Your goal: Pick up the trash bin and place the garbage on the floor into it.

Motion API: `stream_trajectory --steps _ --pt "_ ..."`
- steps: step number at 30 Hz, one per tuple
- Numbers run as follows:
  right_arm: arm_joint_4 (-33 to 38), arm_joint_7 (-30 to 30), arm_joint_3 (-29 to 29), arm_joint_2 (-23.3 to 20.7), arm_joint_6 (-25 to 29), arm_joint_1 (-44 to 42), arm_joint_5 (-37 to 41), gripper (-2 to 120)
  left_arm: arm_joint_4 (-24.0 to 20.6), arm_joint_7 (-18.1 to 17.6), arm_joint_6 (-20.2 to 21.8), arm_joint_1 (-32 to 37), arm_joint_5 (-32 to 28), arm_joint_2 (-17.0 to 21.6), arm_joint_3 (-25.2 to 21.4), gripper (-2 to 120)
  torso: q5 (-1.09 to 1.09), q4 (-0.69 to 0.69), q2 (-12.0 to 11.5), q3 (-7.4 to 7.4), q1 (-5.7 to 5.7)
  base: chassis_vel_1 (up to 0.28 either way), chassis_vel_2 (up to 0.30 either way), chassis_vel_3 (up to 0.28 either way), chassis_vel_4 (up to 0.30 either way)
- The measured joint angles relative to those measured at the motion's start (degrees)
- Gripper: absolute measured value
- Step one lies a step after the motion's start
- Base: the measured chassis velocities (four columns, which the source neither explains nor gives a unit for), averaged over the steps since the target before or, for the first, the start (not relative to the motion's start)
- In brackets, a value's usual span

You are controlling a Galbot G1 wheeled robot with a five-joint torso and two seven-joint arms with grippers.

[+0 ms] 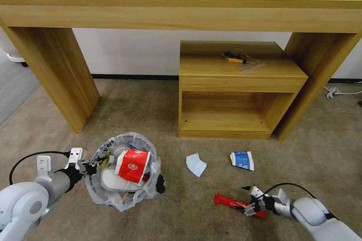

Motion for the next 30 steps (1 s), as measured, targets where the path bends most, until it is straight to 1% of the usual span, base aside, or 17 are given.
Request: stream_trajectory --steps 1,3,8,12,13,14,15,16,17,18,21,23,25,28,30 --pt "-0.4 0.1 -0.4 0.2 -0.4 0.3 -0.1 100 0.0 -0.1 0.0 0.0 0.0 0.0 0.0 0 0.01 -0.03 0.0 0.00 0.00 0.000 0.000 0.000 0.000" --pt "-1.6 0.1 -0.8 0.9 -1.0 1.2 -0.4 100 0.2 -0.3 0.0 -0.3 -0.2 0.1 0.2 0 0.01 -0.04 0.0 0.00 0.00 0.000 0.000 0.000 0.000" --pt "-2.7 -0.1 -0.8 1.4 -1.7 1.8 -1.0 97 0.4 -0.3 0.0 -0.5 -0.5 0.3 0.2 0 0.01 -0.02 0.0 0.00 0.00 0.000 0.000 0.000 0.000" --pt "-5.4 -0.4 -1.0 2.3 -1.6 2.9 -2.2 82 0.8 -0.3 0.0 -0.5 -0.6 0.5 0.2 0 0.02 -0.02 0.0 0.00 0.00 0.000 0.000 0.000 0.000" --pt "-5.4 -0.4 -1.0 2.3 -1.6 2.9 -2.2 82 0.8 -0.3 0.0 -0.5 -0.6 0.5 0.2 0 0.02 -0.02 0.0 0.00 0.00 0.000 0.000 0.000 0.000" --pt "-5.9 -0.5 -1.2 2.6 -1.5 3.1 -2.4 75 0.8 -0.3 0.0 -0.6 -0.6 0.5 0.2 0 0.02 -0.02 0.0 0.00 0.00 0.000 0.000 0.000 0.000" --pt "-6.2 -0.5 -1.4 2.7 -1.5 3.2 -2.5 72 0.9 -0.3 0.0 -0.6 -0.6 0.5 0.2 0 0.02 -0.02 0.0 0.00 0.00 0.000 0.000 0.000 0.000" --pt "-6.4 -0.5 -1.5 2.9 -1.5 3.3 -2.7 65 0.9 -0.3 0.0 -0.7 -0.6 0.5 0.2 0 0.01 -0.02 0.0 0.00 0.00 0.000 0.000 0.000 0.000" --pt "-6.4 -0.5 -1.5 2.9 -1.5 3.3 -2.7 65 0.9 -0.3 0.0 -0.7 -0.6 0.5 0.2 0 0.01 -0.02 0.0 0.00 0.00 0.000 0.000 0.000 0.000" --pt "-6.7 -0.4 -1.7 3.1 -1.5 3.5 -2.9 61 1.0 -0.2 0.0 -0.7 -0.6 0.5 0.3 0 0.01 -0.03 0.0 0.00 0.00 0.000 0.000 0.000 0.000" --pt "-7.1 -0.1 -1.9 3.4 -1.5 3.8 -2.9 57 1.1 -0.2 0.0 -0.8 -0.6 0.5 0.3 0 -0.03 -0.03 0.0 -0.01 0.00 0.000 0.000 0.000 0.000" --pt "-7.7 1.0 -2.2 3.9 -1.2 4.2 -3.0 49 1.1 -0.2 0.0 -0.8 -0.7 0.6 0.3 0 -0.01 -0.03 0.0 -0.01 0.00 0.000 0.000 0.000 0.000" --pt "-7.8 1.4 -2.2 4.0 -1.2 4.3 -2.9 48 1.1 -0.2 0.0 -0.8 -0.7 0.7 0.3 0 -0.03 -0.04 0.0 -0.01 0.00 0.000 0.000 0.000 0.000" --pt "-7.6 2.1 -2.2 4.0 -1.3 4.2 -2.7 35 1.1 -0.2 0.0 -0.9 -0.8 0.8 0.3 0 -0.01 -0.03 0.0 -0.01 0.00 0.000 0.000 0.000 0.000" --pt "-7.6 2.1 -2.2 4.0 -1.3 4.2 -2.7 35 1.1 -0.2 0.0 -0.9 -0.8 0.8 0.3 0 -0.01 -0.03 0.0 -0.01 0.00 0.000 0.000 0.000 0.000"
